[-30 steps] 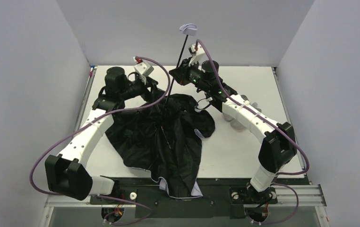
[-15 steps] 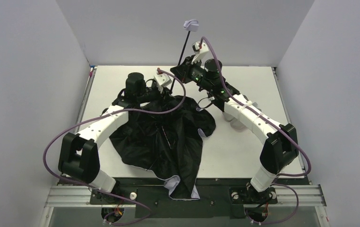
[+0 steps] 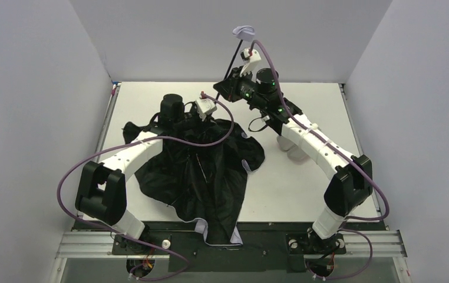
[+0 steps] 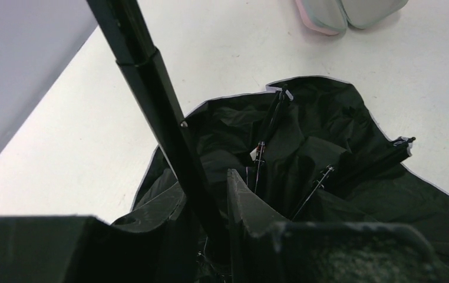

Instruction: Open the umbrella

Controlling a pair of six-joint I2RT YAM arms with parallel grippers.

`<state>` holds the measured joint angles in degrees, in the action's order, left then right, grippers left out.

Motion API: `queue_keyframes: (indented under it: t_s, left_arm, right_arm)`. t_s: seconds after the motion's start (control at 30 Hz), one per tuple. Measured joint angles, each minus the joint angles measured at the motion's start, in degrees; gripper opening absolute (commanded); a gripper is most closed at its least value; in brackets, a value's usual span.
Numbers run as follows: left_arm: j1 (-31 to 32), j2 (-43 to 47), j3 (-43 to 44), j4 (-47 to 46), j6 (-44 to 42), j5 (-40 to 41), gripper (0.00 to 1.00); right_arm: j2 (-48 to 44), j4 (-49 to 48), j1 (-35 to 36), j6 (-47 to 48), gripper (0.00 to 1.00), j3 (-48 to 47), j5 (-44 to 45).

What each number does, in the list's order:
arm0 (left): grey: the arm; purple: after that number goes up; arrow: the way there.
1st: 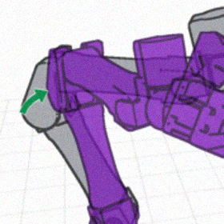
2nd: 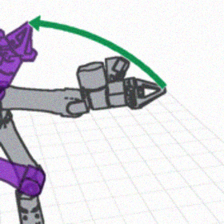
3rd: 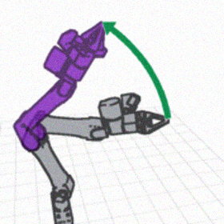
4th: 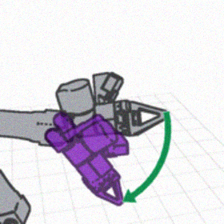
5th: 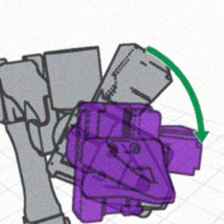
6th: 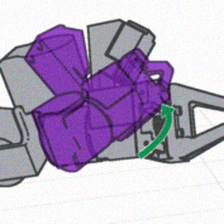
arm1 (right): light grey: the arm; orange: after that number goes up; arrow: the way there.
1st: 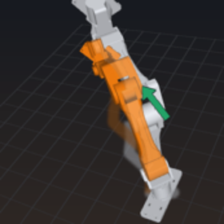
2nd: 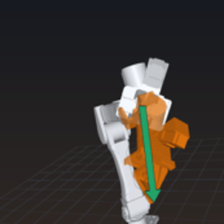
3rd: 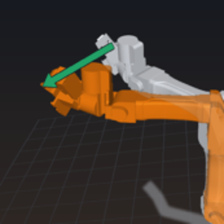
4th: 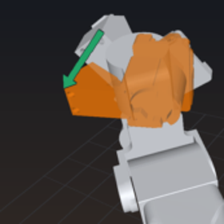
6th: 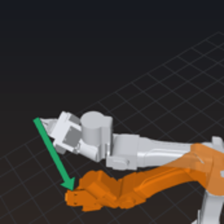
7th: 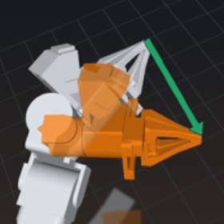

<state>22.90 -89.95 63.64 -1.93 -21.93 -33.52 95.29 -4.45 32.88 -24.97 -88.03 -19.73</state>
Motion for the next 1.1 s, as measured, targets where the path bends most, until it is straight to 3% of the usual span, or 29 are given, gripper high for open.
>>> queue_keyframes:
  t_s: [0.37,0.8,0.9,1.03,1.1]
  left_arm:
    - [-1.2,0.8,2.7,-0.4,-6.5,2.7,0.25]
    - [-3.6,-1.2,6.5,2.5,-11.5,4.7,0.24]
    - [-3.9,-2.0,7.1,3.5,-12.4,5.4,0.2]
    - [-4.7,-3.5,10.1,5.2,-13.0,5.7,0.01]
    - [-5.2,-4.4,12.8,6.1,-11.5,5.8,0.0]
  right_arm:
    - [4.0,4.6,-2.5,-3.8,0.0,-9.7,-2.6]
    - [4.0,3.5,-3.3,-5.3,0.0,-11.6,-2.2]
    - [4.0,2.7,-3.3,-5.0,0.0,-11.6,-2.1]
    - [4.0,1.2,-3.3,-4.1,0.0,-12.5,-1.7]
    - [4.0,0.5,-3.5,-3.8,0.0,-13.1,-1.5]
